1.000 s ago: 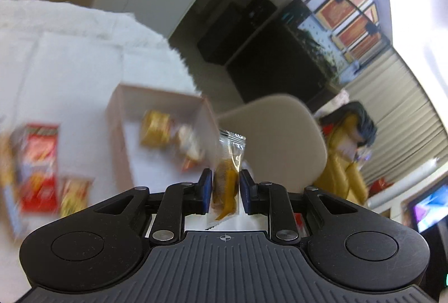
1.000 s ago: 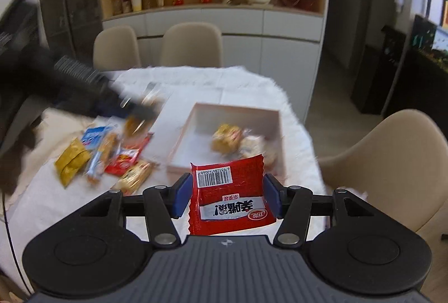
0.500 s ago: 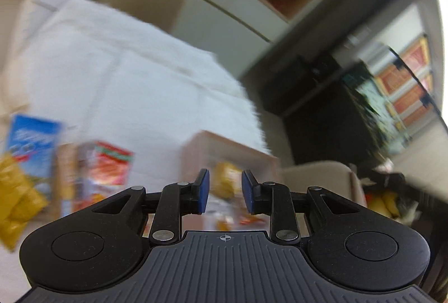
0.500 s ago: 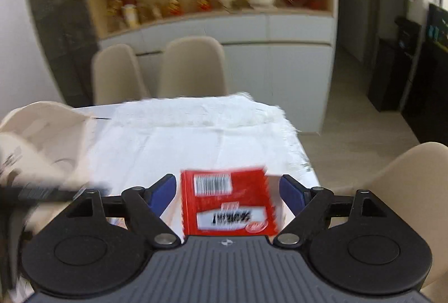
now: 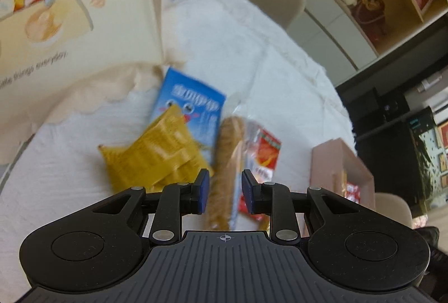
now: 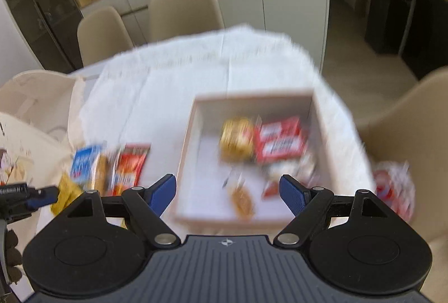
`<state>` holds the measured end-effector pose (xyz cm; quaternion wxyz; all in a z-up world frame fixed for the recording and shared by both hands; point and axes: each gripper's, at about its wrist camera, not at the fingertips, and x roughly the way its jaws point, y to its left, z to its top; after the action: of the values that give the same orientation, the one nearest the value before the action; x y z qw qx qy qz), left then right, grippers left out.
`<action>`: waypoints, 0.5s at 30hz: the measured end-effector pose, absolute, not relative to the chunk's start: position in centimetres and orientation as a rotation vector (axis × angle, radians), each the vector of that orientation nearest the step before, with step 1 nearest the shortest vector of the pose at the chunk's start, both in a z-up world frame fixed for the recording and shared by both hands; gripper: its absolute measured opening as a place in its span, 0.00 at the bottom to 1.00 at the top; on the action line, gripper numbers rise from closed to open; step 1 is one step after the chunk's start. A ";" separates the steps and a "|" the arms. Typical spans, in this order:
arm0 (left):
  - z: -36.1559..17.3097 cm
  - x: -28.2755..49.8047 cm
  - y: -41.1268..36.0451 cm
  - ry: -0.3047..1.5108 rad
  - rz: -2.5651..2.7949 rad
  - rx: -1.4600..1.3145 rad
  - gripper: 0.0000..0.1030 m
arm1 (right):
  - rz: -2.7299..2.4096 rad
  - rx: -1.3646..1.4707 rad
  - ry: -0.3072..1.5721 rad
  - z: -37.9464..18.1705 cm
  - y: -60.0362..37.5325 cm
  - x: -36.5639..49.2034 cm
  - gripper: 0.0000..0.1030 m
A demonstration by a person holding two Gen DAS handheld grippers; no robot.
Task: Organize snacks
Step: 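Reach back to the pile and grasp the yellow chip bag with the left tool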
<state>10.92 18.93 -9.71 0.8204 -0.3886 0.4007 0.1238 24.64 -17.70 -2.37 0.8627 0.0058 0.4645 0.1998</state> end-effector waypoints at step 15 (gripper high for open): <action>0.2 7.7 13.9 0.788 0.128 -0.682 0.28 | 0.467 -0.059 0.920 -5.0 -19.4 19.1 0.79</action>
<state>7.70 13.89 0.15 0.8654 -0.3255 0.3760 0.0613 19.07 -19.37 -5.01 0.8695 -0.0282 0.4397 0.2231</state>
